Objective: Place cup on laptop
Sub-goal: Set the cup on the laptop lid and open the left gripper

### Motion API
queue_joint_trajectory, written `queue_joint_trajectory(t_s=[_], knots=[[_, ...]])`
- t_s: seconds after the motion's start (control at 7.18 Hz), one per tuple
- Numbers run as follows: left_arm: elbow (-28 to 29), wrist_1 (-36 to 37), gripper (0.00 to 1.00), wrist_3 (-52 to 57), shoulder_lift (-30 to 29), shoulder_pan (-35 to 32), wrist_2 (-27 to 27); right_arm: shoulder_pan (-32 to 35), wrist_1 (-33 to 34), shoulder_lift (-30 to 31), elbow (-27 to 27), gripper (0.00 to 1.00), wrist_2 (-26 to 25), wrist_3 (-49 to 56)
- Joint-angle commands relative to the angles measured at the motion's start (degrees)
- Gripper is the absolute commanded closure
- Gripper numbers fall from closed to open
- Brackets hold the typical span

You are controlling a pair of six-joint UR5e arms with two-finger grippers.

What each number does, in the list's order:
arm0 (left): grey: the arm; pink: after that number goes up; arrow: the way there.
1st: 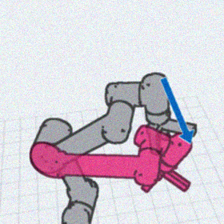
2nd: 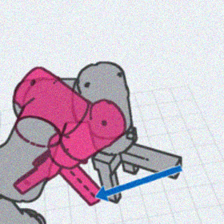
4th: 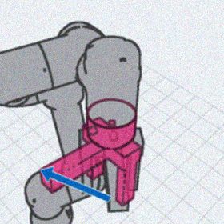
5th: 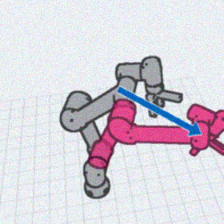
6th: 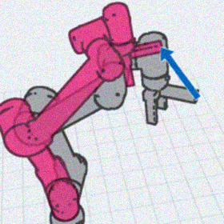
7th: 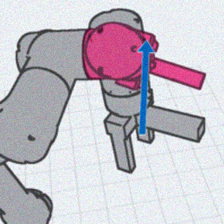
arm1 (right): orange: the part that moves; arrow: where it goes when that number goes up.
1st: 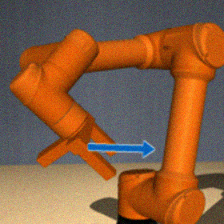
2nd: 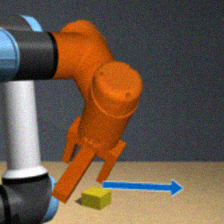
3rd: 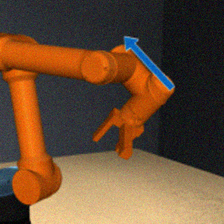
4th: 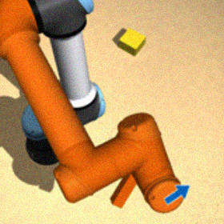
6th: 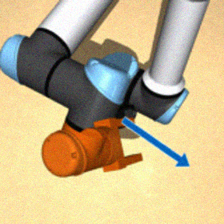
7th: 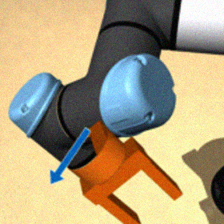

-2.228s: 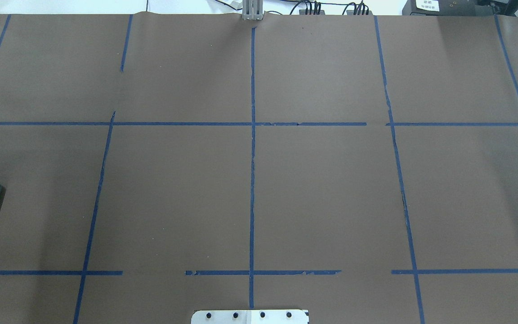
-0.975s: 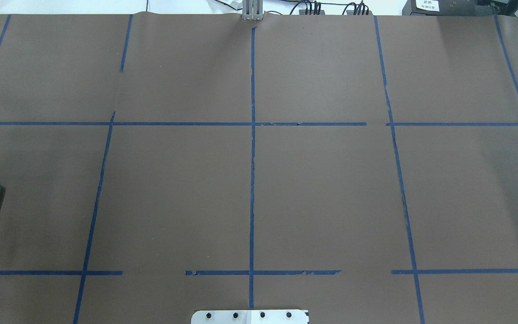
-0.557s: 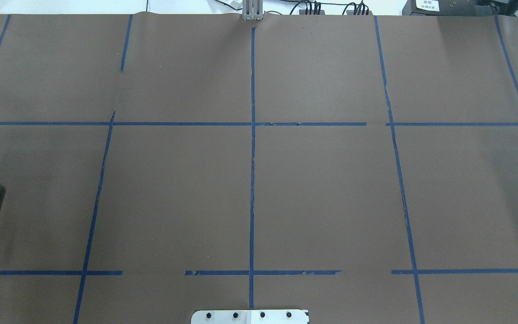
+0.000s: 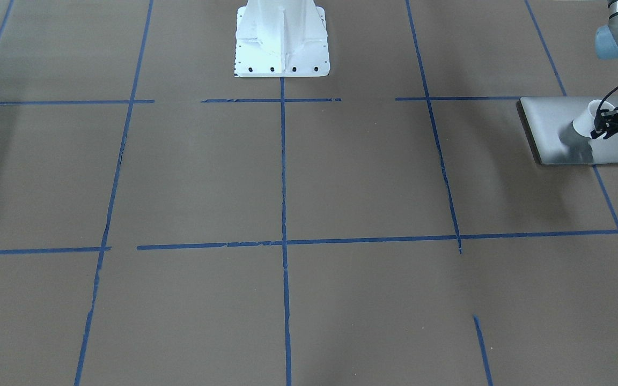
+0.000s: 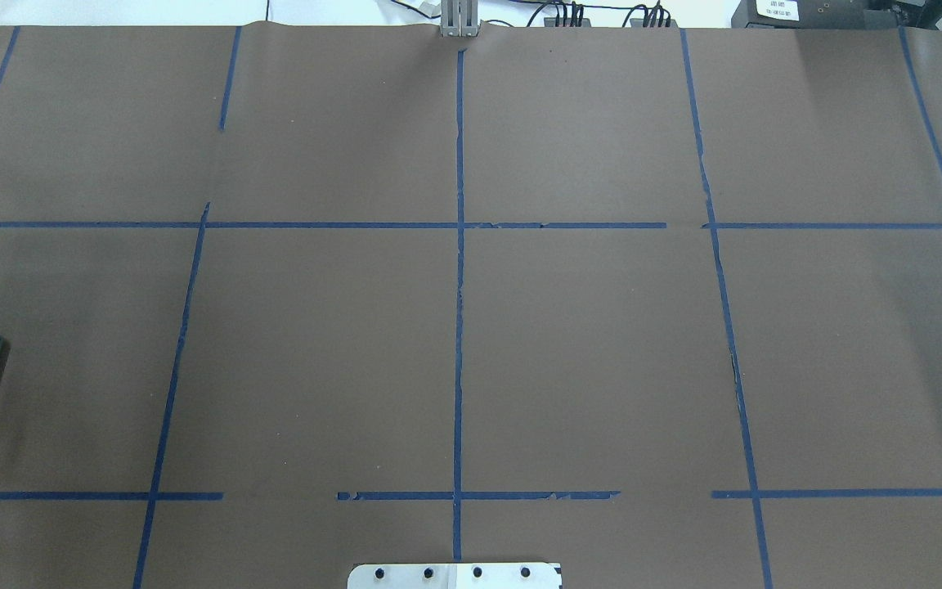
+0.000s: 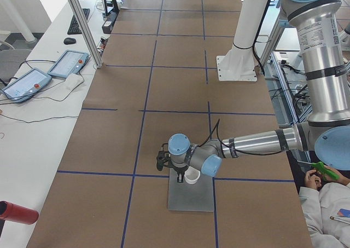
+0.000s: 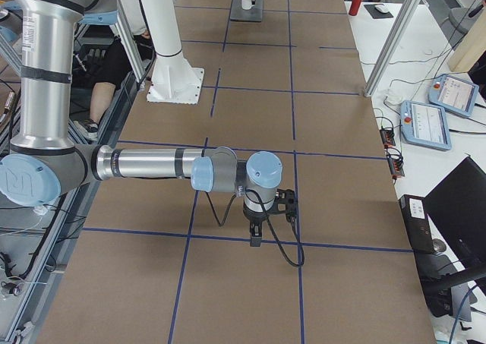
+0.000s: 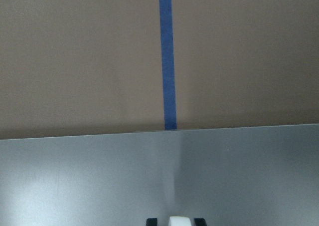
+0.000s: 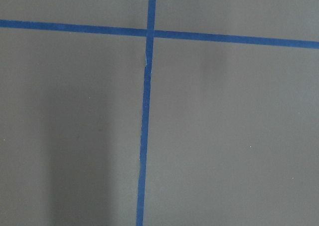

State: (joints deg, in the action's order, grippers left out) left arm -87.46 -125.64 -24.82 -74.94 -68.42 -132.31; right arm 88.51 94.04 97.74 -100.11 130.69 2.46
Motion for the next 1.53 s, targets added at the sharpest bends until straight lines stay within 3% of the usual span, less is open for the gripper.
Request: queue_joint_trajectory(t_s=[0.0, 0.28, 0.56, 0.84, 1.11, 1.39], knots=[[-0.25, 0.04, 0.06, 0.29, -0.2, 0.04, -0.06, 0.0, 0.0, 0.0, 0.0, 0.0, 0.0, 0.0], [-4.54, 0.57, 0.01, 0.73, -0.03, -0.74, -4.69, 0.0, 0.0, 0.0, 0.0, 0.0, 0.0, 0.0], [-6.32, 1.53, 0.01, 10.24, 0.06, -10.97, -4.54, 0.0, 0.0, 0.0, 0.0, 0.0, 0.0, 0.0], [-7.54, 13.33, 0.01, 24.31, -0.2, -19.33, -4.19, 0.0, 0.0, 0.0, 0.0, 0.0, -0.09, 0.0], [-9.22, 27.32, 0.01, 33.39, -0.55, -20.52, -3.75, 0.0, 0.0, 0.0, 0.0, 0.0, 0.0, 0.0], [-12.27, 30.52, 0.0, 33.69, -1.08, -20.17, -3.31, 0.0, 0.0, 0.0, 0.0, 0.0, 0.0, 0.0]])
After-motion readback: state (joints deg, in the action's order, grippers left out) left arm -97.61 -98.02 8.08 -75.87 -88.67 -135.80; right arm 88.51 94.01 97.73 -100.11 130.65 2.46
